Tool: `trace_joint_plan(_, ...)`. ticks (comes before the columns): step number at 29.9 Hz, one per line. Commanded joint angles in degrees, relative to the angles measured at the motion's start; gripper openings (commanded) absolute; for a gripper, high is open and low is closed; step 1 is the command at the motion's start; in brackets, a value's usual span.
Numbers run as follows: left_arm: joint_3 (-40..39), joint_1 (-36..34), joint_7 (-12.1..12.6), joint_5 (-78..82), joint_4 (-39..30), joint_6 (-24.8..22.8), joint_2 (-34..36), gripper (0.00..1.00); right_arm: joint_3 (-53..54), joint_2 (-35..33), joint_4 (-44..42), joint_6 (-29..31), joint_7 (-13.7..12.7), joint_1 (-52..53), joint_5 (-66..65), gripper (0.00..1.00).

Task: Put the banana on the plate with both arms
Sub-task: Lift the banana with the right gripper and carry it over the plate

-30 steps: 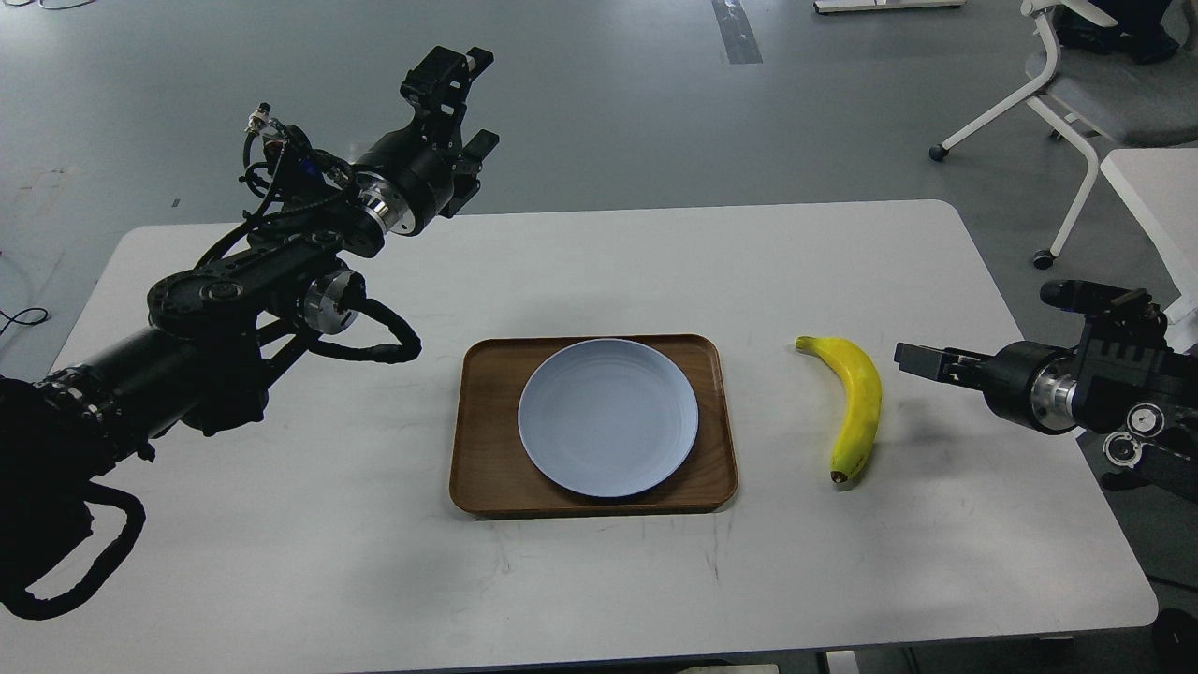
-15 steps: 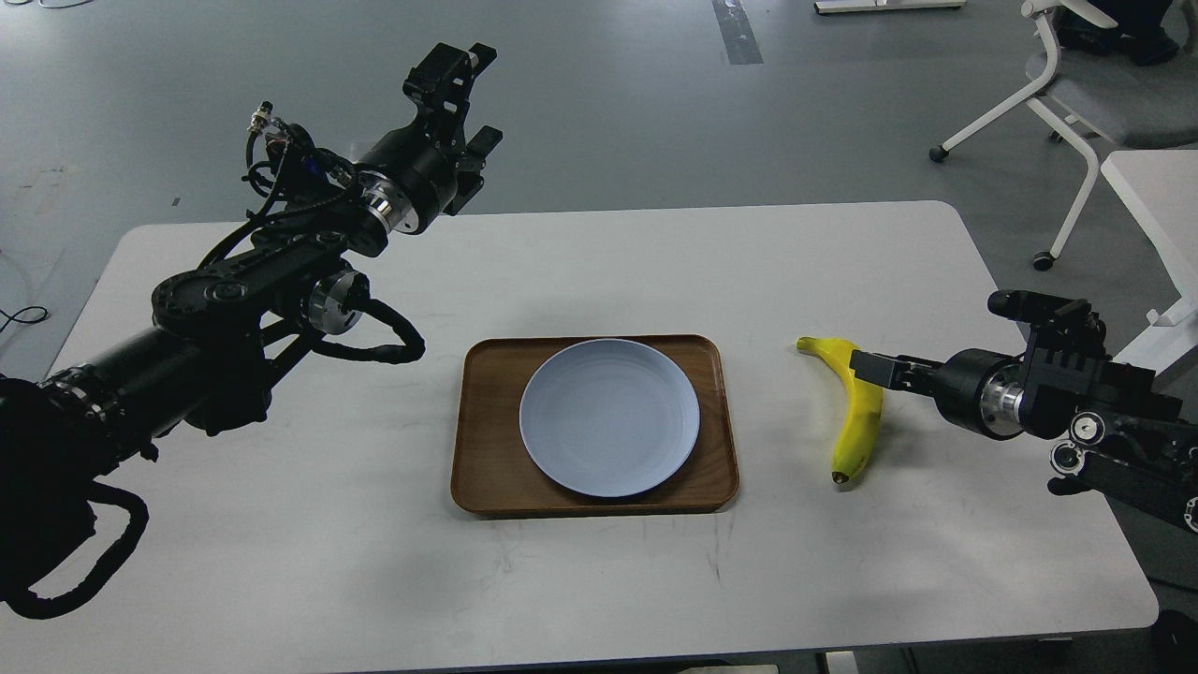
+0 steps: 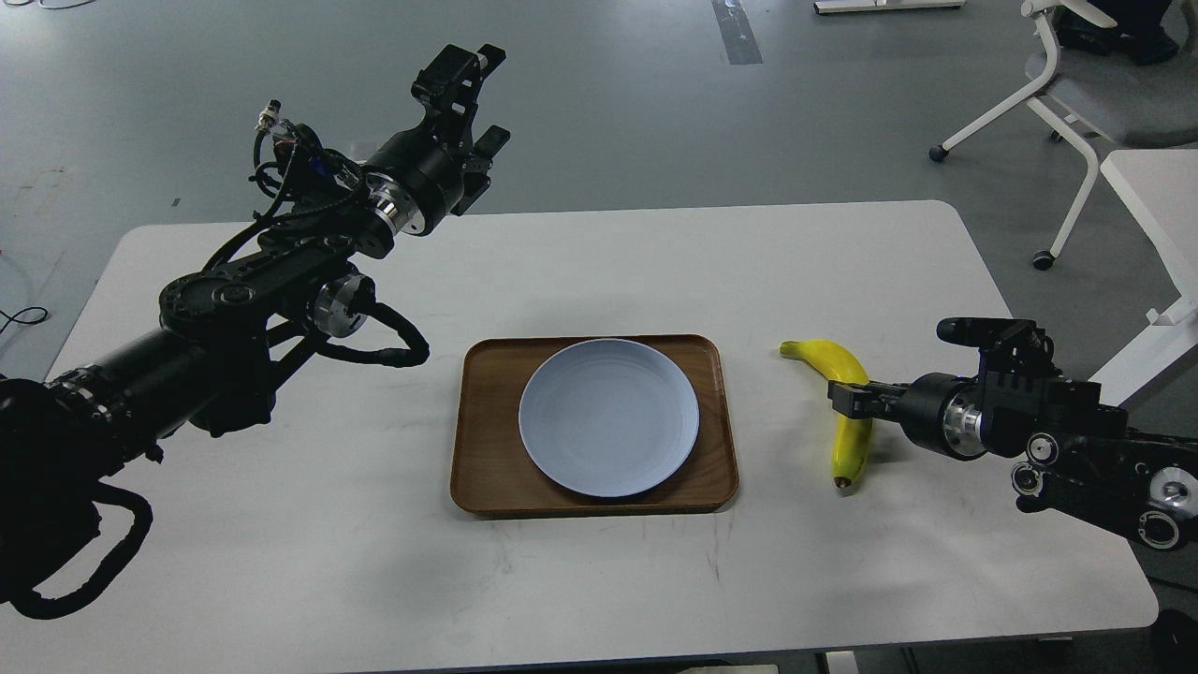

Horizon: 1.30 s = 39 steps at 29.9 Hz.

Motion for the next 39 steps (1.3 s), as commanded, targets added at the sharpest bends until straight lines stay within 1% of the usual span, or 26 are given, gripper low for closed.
trace_joint_plan(1, 0.3, 0.1, -0.5, 0.1, 0.0, -0.1, -0.1, 0.98, -0.9, 0.1, -0.5, 0.0, 0.3, 0.0, -0.1, 0.17)
trace_joint_plan(2, 0.3, 0.1, -0.5, 0.1, 0.0, -0.1, -0.1, 0.98, -0.9, 0.1, -0.5, -0.3, 0.4, 0.0, 0.0, 0.1)
trace_joint_plan(3, 0.3, 0.1, -0.5, 0.1, 0.0, 0.0, -0.1, 0.98, -0.9, 0.1, -0.5, -0.6, 0.5, 0.0, 0.0, 0.07)
trace_joint_plan(6, 0.3, 0.1, -0.5, 0.2, 0.0, -0.1, -0.2, 0.98, -0.6, 0.1, -0.5, -1.6, 1.7, 0.9, 0.3, 0.05)
trace_joint_plan(9, 0.3, 0.1, -0.4, 0.2, 0.0, -0.1, -0.2, 0.98, -0.7, 0.4, -0.4, -2.1, 3.8, 3.8, 0.3, 0.04)
trace_joint_plan(10, 0.3, 0.0, -0.4, 0.2, 0.0, -0.1, -0.3, 0.98, -0.8, 0.5, -0.1, -2.8, 5.6, 4.9, -0.2, 0.04)
trace_joint_plan(12, 0.3, 0.0, -0.4, 0.2, 0.0, -0.1, -0.3, 0.98, -0.9, 0.5, 0.2, -3.3, 8.1, 5.9, -0.4, 0.04)
trace_joint_plan(13, 0.3, -0.1, -0.4, 0.2, 0.0, -0.1, -0.3, 0.98, -1.0, 0.5, 0.8, -3.5, 10.8, 7.1, -2.1, 0.04)
trace_joint_plan(14, 0.3, -0.1, -0.4, 0.2, 0.0, -0.1, -0.3, 0.98, -1.1, 0.5, 1.0, -3.5, 12.0, 7.8, -3.6, 0.04)
trace_joint_plan(16, 0.3, -0.1, -0.4, 0.2, 0.0, -0.1, -0.3, 0.98, -2.6, 0.8, 1.4, -3.5, 17.6, 10.7, -11.4, 0.04)
trace_joint_plan(18, 0.3, -0.1, -0.4, 0.2, 0.0, -0.1, -0.3, 0.98, -3.7, 1.8, 1.3, -3.5, 20.5, 12.0, -14.8, 0.04)
trace_joint_plan(19, 0.3, -0.1, -0.4, 0.2, 0.0, -0.1, -0.3, 0.98, -4.5, 3.5, 1.2, -3.5, 22.1, 13.1, -17.2, 0.04)
trace_joint_plan(22, 0.3, 0.1, -0.4, 0.2, 0.0, -0.1, 0.0, 0.98, -5.5, 7.9, 0.6, -3.4, 22.7, 14.6, -20.4, 0.04)
trace_joint_plan(25, 0.3, 0.1, -0.4, 0.1, 0.0, -0.1, 0.4, 0.98, -5.6, 10.5, -0.1, -3.4, 22.8, 15.7, -21.9, 0.04)
trace_joint_plan(30, 0.3, 0.1, -0.5, 0.0, 0.0, -0.1, 1.1, 0.98, -5.9, 16.8, -4.8, -3.2, 24.2, 16.9, -28.4, 0.04)
trace_joint_plan(34, 0.3, 0.1, -0.5, 0.1, 0.0, -0.2, 1.1, 0.98, -8.9, 18.9, -6.6, -3.0, 24.3, 18.1, -28.4, 0.05)
trace_joint_plan(37, 0.3, 0.1, -0.6, 0.1, 0.0, -0.3, 1.2, 0.98, -10.5, 19.6, -7.8, -3.0, 24.9, 18.6, -28.4, 0.06)
trace_joint_plan(38, 0.2, 0.1, -0.6, 0.1, 0.0, -0.2, 1.4, 0.98, -10.6, 20.4, -8.0, -3.0, 25.6, 18.5, -28.4, 0.09)
trace_joint_plan(39, 0.2, 0.0, -0.6, 0.0, 0.0, -0.2, 1.5, 0.98, -10.7, 21.0, -8.4, -3.0, 25.6, 18.3, -28.4, 0.1)
